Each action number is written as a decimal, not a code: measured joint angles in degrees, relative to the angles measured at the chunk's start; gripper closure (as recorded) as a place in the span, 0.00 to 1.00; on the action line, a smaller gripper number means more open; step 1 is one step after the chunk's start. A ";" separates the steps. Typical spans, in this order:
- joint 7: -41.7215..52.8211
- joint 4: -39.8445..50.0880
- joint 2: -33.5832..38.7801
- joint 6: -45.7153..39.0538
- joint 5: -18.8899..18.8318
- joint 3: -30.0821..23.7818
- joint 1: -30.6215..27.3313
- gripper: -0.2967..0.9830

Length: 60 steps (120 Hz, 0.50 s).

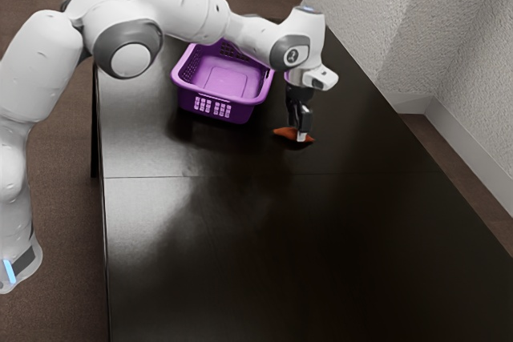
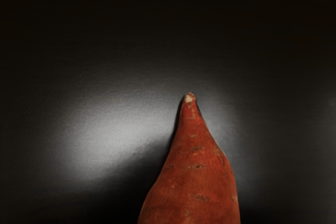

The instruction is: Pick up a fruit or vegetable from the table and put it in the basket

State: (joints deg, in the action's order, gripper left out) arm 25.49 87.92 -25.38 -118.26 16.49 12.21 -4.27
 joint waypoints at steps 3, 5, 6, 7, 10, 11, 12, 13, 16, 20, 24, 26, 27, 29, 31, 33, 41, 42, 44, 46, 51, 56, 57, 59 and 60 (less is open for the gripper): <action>0.15 0.00 -0.13 -0.06 0.02 0.00 -0.01 0.28; 0.24 0.00 -0.21 -0.10 0.03 0.00 -0.02 0.28; 0.29 0.00 -0.24 -0.12 0.04 0.00 -0.02 0.28; 0.34 0.00 -0.28 -0.14 0.04 0.00 -0.02 0.28; 0.47 0.00 -0.39 -0.19 0.08 0.00 -0.02 0.28; 0.52 0.00 -0.44 -0.20 0.09 0.00 -0.03 0.29; 0.56 0.00 -0.47 -0.22 0.10 0.00 -0.03 0.29; 0.60 0.00 -0.50 -0.23 0.11 0.00 -0.03 0.29; 0.73 0.00 -0.57 -0.27 0.16 0.00 -0.03 0.29; 0.89 0.00 -0.62 -0.31 0.29 0.00 -0.03 0.31; 1.06 0.00 -0.65 -0.35 0.51 0.00 -0.03 0.35; 1.14 0.00 -0.65 -0.37 0.66 0.00 -0.03 0.38; 1.19 0.00 -0.66 -0.38 0.73 0.00 -0.02 0.39; 1.30 0.00 -0.66 -0.39 0.86 0.00 -0.02 0.42; 1.40 0.00 -0.67 -0.40 0.97 0.00 -0.01 0.45; 1.50 0.00 -0.67 -0.42 1.07 0.01 0.00 0.47; 1.99 0.00 -0.73 -0.48 1.35 0.04 0.00 0.56; 2.05 0.00 -0.74 -0.48 1.38 0.04 -0.01 0.57; 2.16 0.00 -0.75 -0.49 1.43 0.03 -0.02 0.59; 2.27 0.00 -0.75 -0.51 1.48 0.02 -0.02 0.60; 2.55 0.00 -0.76 -0.54 1.61 0.01 -0.02 0.62; 2.82 0.00 -0.76 -0.57 1.76 0.03 -0.02 0.63; 2.87 0.00 -0.76 -0.57 1.79 0.02 -0.03 0.63; 2.98 0.00 -0.76 -0.58 1.83 0.02 -0.03 0.63; 3.03 0.00 -0.76 -0.58 1.85 0.02 -0.03 0.63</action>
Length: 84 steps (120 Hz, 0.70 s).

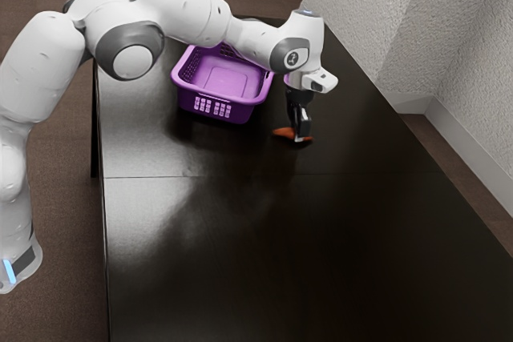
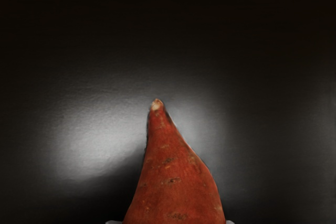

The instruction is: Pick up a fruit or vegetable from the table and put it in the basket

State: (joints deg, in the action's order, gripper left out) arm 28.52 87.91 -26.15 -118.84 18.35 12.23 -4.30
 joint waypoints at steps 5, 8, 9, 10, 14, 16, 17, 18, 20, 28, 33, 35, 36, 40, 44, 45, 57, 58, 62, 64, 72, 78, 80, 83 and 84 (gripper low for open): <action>0.25 -0.06 0.01 -0.01 0.05 -0.01 0.00 0.64; 0.39 -0.12 0.06 -0.02 0.06 -0.01 0.00 0.64; 0.43 -0.17 0.10 -0.02 0.06 -0.01 0.01 0.64; 0.48 -0.21 0.14 -0.02 0.06 -0.01 0.02 0.64; 0.65 -0.47 0.37 0.00 0.00 -0.02 0.05 0.65; 0.73 -0.72 0.56 0.03 -0.05 -0.02 0.06 0.65; 0.77 -0.86 0.67 0.05 -0.07 -0.02 0.07 0.65; 0.81 -0.98 0.77 0.07 -0.09 -0.02 0.07 0.65; 0.89 -1.18 1.02 0.12 -0.14 -0.02 0.08 0.65; 1.16 -2.08 2.48 0.33 -0.33 -0.04 0.08 0.65; 1.31 -2.78 3.73 0.45 -0.55 -0.08 0.14 0.66; 1.37 -3.00 4.30 0.50 -0.68 -0.09 0.18 0.66; 1.40 -3.09 4.57 0.52 -0.73 -0.09 0.19 0.66; 1.51 -3.80 5.92 0.60 -1.00 -0.21 0.25 0.66; 1.62 -4.59 7.31 0.76 -1.28 -0.35 0.32 0.66; 1.64 -4.75 7.63 0.81 -1.33 -0.38 0.34 0.66; 1.84 -5.80 13.07 3.06 -3.35 -0.15 0.44 0.66; 1.84 -5.79 13.55 3.38 -3.63 -0.09 0.43 0.66; 1.86 -5.44 15.36 4.77 -4.65 0.70 0.56 0.66; 1.87 -5.14 16.07 5.54 -5.05 1.20 0.50 0.66; 1.93 -3.76 17.73 8.42 -6.44 3.38 0.25 0.65; 1.99 -3.11 18.18 10.49 -7.15 5.13 0.04 0.66; 2.01 -2.85 18.26 11.12 -7.34 5.68 -0.01 0.66; 2.04 -2.51 18.34 12.02 -7.58 6.41 -0.08 0.66; 2.05 -2.42 18.36 12.31 -7.65 6.65 -0.09 0.66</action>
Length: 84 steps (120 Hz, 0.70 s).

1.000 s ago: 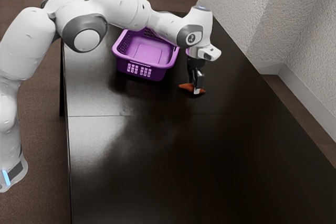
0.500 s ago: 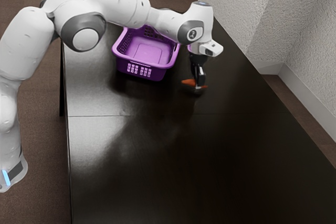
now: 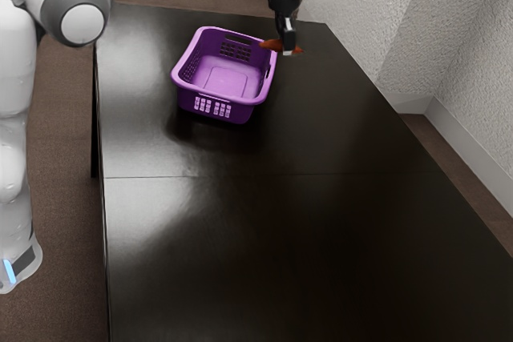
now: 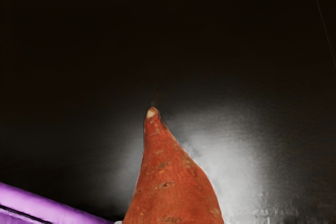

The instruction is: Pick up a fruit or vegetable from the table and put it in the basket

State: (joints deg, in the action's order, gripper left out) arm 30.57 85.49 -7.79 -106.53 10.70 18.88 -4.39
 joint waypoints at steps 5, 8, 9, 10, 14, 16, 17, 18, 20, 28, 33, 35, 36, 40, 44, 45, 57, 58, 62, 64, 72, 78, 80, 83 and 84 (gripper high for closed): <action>0.06 0.70 0.06 1.30 -0.29 1.38 0.15 0.66; 0.10 1.14 0.08 1.96 -0.42 2.21 0.20 0.66; 0.11 1.29 0.08 2.17 -0.46 2.45 0.18 0.66; 0.12 1.43 0.10 2.36 -0.49 2.69 0.16 0.66; 0.18 1.95 0.21 3.10 -0.61 3.58 0.10 0.66; 0.20 2.15 0.25 3.46 -0.66 3.96 0.06 0.66; 0.21 2.24 0.27 3.64 -0.68 4.19 0.08 0.66; 0.23 2.33 0.29 3.81 -0.70 4.40 0.08 0.66; 0.25 2.47 0.31 4.13 -0.75 4.79 0.09 0.66; 0.38 2.96 0.35 5.20 -0.89 6.25 0.11 0.66; 0.49 3.29 0.32 5.68 -0.94 6.88 0.05 0.66; 0.54 3.49 0.29 5.84 -0.96 7.20 0.11 0.66; 0.56 3.58 0.27 5.91 -0.97 7.35 0.12 0.66; 0.67 3.82 0.20 6.15 -0.99 7.93 0.14 0.66; 0.76 3.95 0.12 6.34 -1.01 8.45 0.09 0.66; 0.78 3.97 0.11 6.38 -1.02 8.54 0.06 0.66; 1.08 4.08 0.04 6.67 -1.02 8.99 0.01 0.60; 1.12 4.08 0.04 6.70 -1.01 9.00 0.03 0.58; 1.29 4.09 0.03 6.77 -0.94 9.04 0.11 0.51; 1.38 4.09 0.03 6.81 -0.91 9.05 0.15 0.48; 1.67 4.09 0.06 6.89 -0.85 9.06 0.26 0.38; 1.86 4.09 0.06 6.91 -0.86 9.00 0.30 0.34; 1.92 4.07 0.07 6.92 -0.87 8.97 0.33 0.33; 2.01 4.06 0.10 6.92 -0.88 8.91 0.38 0.31; 2.04 4.04 0.11 6.92 -0.88 8.89 0.40 0.31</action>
State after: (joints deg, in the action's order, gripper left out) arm 32.61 89.53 -7.68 -99.61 9.82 27.77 -3.99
